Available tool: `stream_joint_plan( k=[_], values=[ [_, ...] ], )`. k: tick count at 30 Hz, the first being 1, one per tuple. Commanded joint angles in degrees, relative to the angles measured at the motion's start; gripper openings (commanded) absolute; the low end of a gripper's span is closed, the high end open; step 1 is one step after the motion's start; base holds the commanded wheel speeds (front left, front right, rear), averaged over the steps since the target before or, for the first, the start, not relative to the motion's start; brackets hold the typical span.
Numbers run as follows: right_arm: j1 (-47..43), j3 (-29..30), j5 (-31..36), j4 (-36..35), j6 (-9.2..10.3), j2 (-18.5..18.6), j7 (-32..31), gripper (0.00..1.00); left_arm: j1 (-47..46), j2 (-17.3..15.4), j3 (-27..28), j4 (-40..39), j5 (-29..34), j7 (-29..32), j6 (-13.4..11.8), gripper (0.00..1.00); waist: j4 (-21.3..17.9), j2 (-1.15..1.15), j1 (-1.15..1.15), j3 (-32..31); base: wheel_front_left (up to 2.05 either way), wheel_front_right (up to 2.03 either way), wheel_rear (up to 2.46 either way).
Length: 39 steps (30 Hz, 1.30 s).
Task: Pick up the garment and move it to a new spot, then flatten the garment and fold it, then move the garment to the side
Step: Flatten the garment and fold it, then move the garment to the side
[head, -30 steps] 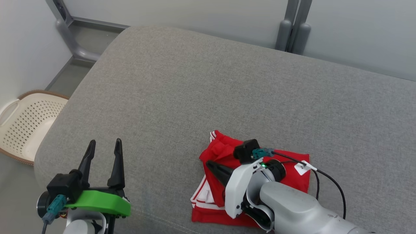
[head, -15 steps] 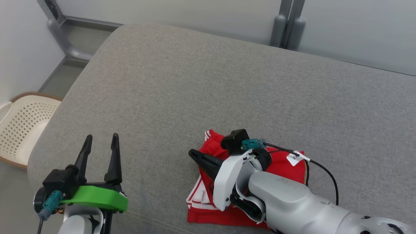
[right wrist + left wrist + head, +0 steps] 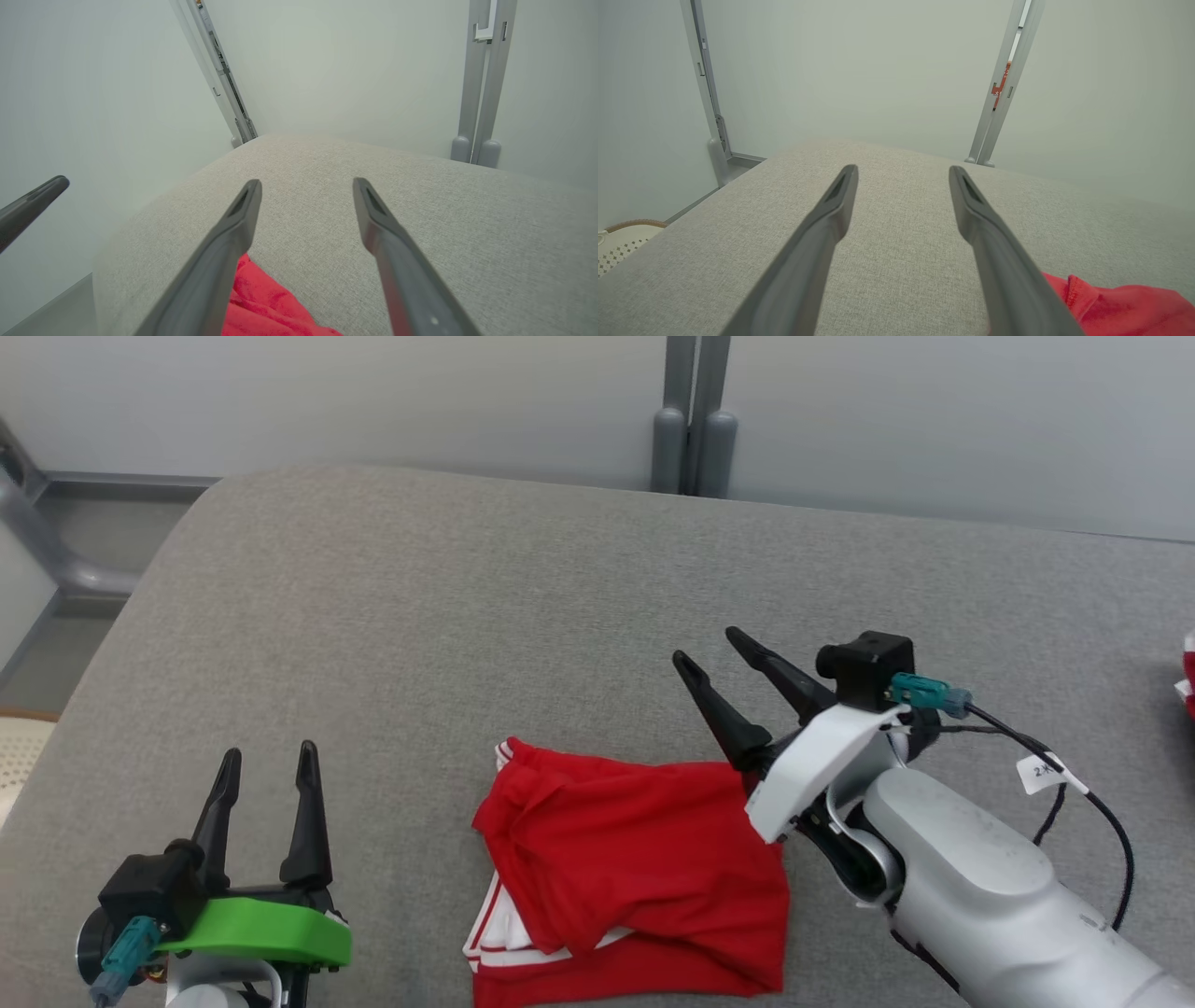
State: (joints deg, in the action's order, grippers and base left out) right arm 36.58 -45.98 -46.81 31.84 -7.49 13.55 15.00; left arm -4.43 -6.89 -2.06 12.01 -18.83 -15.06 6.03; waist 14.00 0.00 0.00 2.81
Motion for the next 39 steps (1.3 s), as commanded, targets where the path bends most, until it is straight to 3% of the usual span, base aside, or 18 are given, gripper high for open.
stream_joint_plan(
  k=[1, 10, 22, 31, 39],
  values=[
    [-2.36, 2.42, 2.18, -1.31, 0.0, 0.79, 0.19, 1.0, 0.8, -0.1, 0.33, -0.44, 0.29, -0.12, -0.23, 1.0, -4.18, 0.0, 0.0, -1.14, 0.0, 0.0, 0.0],
    [-14.63, 17.12, 11.69, -9.54, 0.0, 2.08, 0.17, 1.0, 2.33, 0.78, 2.05, -2.87, 1.13, -0.13, -0.16, 1.0, -10.27, 0.0, 0.0, -1.58, 0.0, 0.0, 0.0],
    [-26.59, 31.06, 21.76, -15.84, 0.0, -1.78, 0.18, 1.0, 4.43, 1.16, 4.55, -4.82, 2.93, -0.12, 0.48, 1.0, -14.98, 0.0, 0.0, -1.51, 0.0, 0.0, 0.0],
    [-26.87, 29.85, 22.09, -12.38, 0.0, -4.06, -1.7, 1.0, 4.17, 1.6, 4.24, -4.49, 3.44, -0.12, 0.88, 1.0, -13.91, 0.0, 0.0, -1.17, 0.0, 0.0, 0.0],
    [-20.87, 21.54, 14.61, -4.89, -0.01, -5.18, -11.55, 1.0, 2.52, 1.72, 3.21, -3.3, 3.58, -0.12, 1.15, 1.0, -10.01, 0.0, 0.0, -1.08, 0.0, 0.0, 0.0]
  ],
)
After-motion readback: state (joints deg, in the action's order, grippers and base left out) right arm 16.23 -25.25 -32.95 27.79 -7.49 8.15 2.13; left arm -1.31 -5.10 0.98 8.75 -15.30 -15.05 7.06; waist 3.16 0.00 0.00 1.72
